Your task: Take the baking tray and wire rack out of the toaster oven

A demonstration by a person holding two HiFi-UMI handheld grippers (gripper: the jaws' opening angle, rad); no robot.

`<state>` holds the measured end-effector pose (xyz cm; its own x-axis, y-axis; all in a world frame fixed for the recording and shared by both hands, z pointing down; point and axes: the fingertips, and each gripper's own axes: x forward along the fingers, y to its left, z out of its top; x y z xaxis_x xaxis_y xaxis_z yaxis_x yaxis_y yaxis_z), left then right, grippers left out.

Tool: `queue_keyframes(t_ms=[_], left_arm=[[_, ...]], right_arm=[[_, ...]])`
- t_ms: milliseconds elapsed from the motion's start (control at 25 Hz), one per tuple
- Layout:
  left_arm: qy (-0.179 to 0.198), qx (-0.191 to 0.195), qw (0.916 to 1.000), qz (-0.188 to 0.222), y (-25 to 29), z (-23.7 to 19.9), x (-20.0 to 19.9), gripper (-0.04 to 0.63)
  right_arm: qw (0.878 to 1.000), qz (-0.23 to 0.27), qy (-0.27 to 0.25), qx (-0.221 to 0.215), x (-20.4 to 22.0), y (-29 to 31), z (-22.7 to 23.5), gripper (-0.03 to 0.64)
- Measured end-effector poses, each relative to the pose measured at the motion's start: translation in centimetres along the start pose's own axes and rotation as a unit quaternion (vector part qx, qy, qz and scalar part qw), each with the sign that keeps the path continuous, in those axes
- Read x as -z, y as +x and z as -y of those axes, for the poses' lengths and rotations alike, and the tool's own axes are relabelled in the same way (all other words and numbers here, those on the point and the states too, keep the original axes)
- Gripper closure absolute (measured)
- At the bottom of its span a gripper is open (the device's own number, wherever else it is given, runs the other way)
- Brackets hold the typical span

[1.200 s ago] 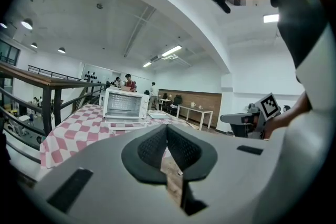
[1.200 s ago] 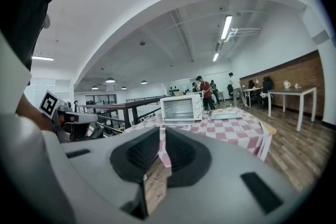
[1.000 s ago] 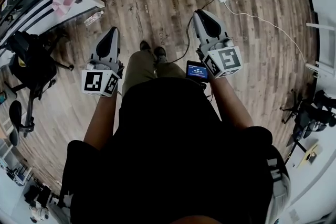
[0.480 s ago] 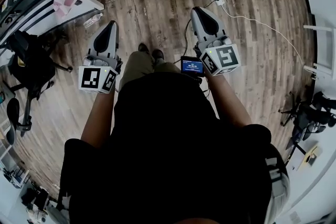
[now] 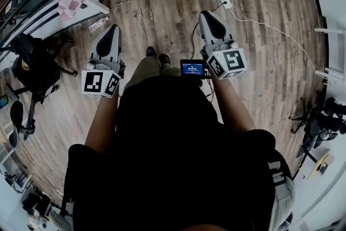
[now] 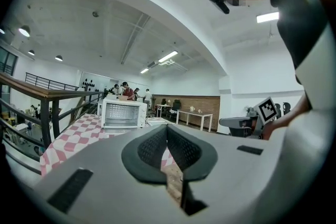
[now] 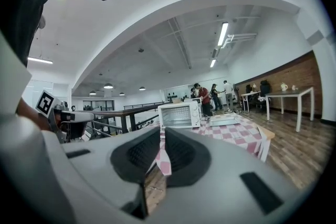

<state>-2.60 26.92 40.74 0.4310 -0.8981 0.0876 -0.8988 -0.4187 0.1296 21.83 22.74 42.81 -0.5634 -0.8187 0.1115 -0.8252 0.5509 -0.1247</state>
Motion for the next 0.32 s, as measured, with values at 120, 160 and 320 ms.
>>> queue_keyframes(t_ms=[120,160,320], left_arm=[[0.002,0.003,1.0,0.0,0.17,0.07,-0.02,0.606],[0.003,0.004,1.0,-0.001,0.25,0.08,0.09,0.606],[-0.005,0.004,1.0,-0.008,0.63,-0.06,0.95,0.606]], right_arm=[[1.0,0.003,0.006,0.002,0.34,0.36,0.26,0.586],[1.0,0.004,0.006,0.002,0.38,0.53,0.33,0.586],[1.0,0.009,0.013,0.005,0.65,0.98,0.72,0.586]])
